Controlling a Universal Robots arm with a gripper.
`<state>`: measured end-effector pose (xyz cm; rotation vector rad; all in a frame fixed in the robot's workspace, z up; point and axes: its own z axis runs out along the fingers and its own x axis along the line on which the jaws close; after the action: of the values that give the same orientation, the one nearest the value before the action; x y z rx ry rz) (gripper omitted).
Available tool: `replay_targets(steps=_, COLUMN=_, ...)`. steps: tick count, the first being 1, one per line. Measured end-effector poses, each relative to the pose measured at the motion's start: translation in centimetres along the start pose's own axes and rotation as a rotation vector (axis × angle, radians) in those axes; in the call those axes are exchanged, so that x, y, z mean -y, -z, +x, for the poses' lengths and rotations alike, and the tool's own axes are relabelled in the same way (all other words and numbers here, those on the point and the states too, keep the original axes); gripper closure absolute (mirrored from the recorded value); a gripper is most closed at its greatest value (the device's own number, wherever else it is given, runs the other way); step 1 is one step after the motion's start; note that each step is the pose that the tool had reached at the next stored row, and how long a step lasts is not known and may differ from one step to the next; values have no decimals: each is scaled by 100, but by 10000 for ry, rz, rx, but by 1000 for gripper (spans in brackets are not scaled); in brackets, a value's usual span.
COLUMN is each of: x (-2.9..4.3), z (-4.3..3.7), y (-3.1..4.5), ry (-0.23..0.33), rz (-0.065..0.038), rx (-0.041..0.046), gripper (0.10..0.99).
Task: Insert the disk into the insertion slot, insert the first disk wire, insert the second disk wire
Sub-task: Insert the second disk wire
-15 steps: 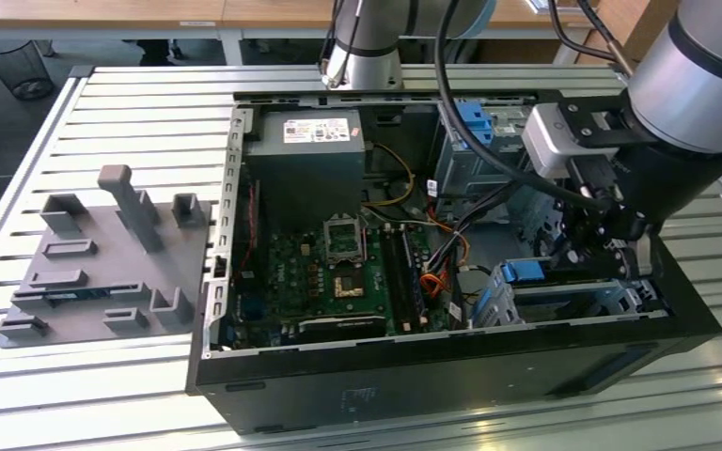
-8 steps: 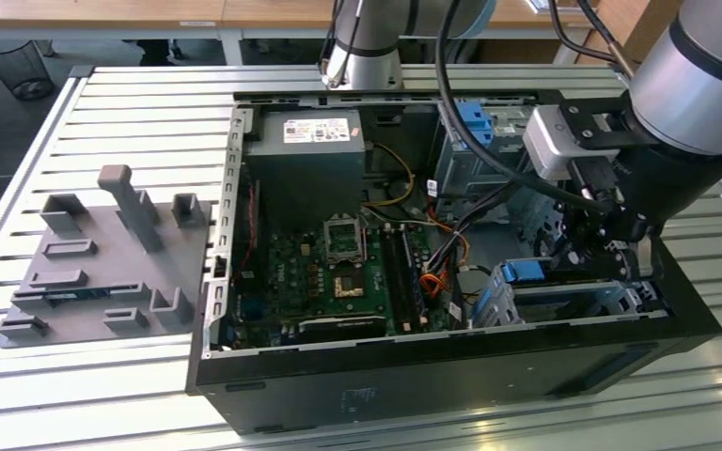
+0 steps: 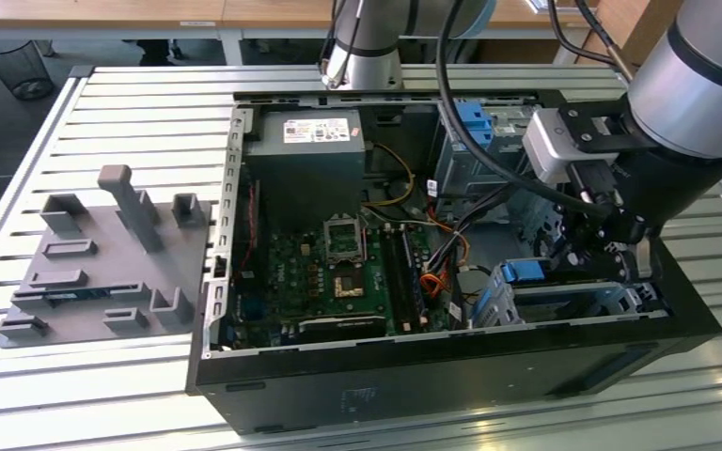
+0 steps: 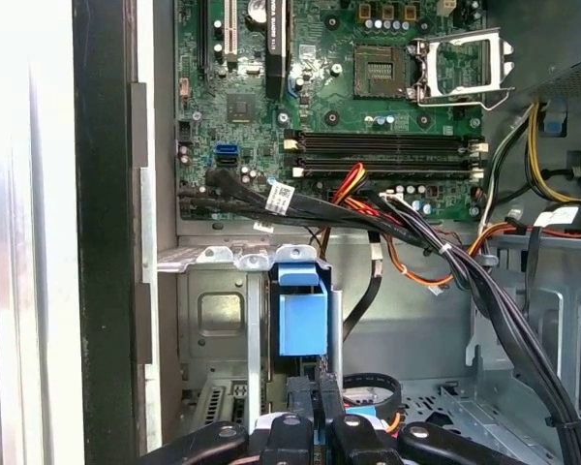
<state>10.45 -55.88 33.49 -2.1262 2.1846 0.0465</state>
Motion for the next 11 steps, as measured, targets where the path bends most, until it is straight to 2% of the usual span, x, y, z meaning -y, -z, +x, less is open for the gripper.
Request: replay_targets(steps=11, x=10, z=-14, y=-28, ry=-36, rz=3, rx=5, gripper=937)
